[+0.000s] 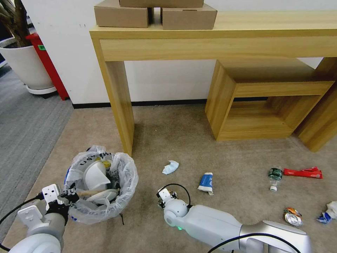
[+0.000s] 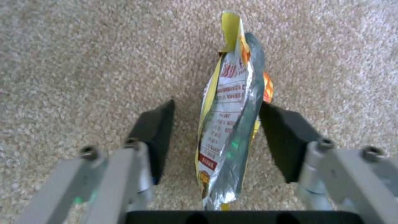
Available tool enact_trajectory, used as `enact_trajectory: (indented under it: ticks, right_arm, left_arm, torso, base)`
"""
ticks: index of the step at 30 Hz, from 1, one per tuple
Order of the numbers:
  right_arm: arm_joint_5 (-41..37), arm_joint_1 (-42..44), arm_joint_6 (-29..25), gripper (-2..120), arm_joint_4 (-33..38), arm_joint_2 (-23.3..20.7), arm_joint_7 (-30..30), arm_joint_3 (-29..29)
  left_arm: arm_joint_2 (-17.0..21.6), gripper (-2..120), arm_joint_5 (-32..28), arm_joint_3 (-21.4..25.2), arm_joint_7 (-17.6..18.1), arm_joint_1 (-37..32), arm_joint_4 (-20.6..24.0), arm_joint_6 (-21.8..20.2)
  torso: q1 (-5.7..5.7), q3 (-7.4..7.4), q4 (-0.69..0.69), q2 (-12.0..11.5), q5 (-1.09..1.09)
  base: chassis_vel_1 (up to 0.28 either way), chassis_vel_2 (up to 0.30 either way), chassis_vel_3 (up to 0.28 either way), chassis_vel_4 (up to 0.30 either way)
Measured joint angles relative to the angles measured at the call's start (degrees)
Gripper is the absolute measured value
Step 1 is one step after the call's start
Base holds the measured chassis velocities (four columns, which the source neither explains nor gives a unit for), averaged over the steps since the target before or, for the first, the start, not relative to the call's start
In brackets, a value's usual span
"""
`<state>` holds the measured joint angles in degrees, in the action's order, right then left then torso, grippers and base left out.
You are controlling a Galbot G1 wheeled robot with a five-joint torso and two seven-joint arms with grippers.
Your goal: Pick up the trash bin and place the garbage on the floor into it.
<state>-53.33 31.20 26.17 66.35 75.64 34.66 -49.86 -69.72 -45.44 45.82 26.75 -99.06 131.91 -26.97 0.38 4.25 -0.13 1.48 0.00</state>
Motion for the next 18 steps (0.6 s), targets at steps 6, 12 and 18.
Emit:
enact_trajectory:
  ticks: [6, 12, 18]
  right_arm:
    - [0.23, 0.51, -0.5, 14, 1.21, -0.93, 0.12, 0.31]
    - [0.33, 1.25, -1.33, 7, 3.09, -2.3, 0.46, 1.77]
    - [0.1, 2.35, -4.05, 4, 8.23, -5.91, 0.62, 5.28]
  left_arm:
    - [-0.15, 0, 0.05, -0.04, -0.07, -0.01, -0.2, 0.49]
    - [-0.22, 0, 0.13, -0.05, -0.07, 0.0, -0.2, 0.49]
    - [-0.12, 0, 0.15, -0.05, -0.05, 0.05, -0.46, 0.49]
  torso:
    - [0.0, 0.0, 0.0, 0.0, 0.0]
    - [0.0, 0.0, 0.0, 0.0, 0.0]
    - [0.0, 0.0, 0.0, 0.0, 0.01]
  base:
    - [0.0, 0.0, 0.0, 0.0]
    - [0.0, 0.0, 0.0, 0.0]
    - [0.0, 0.0, 0.0, 0.0]
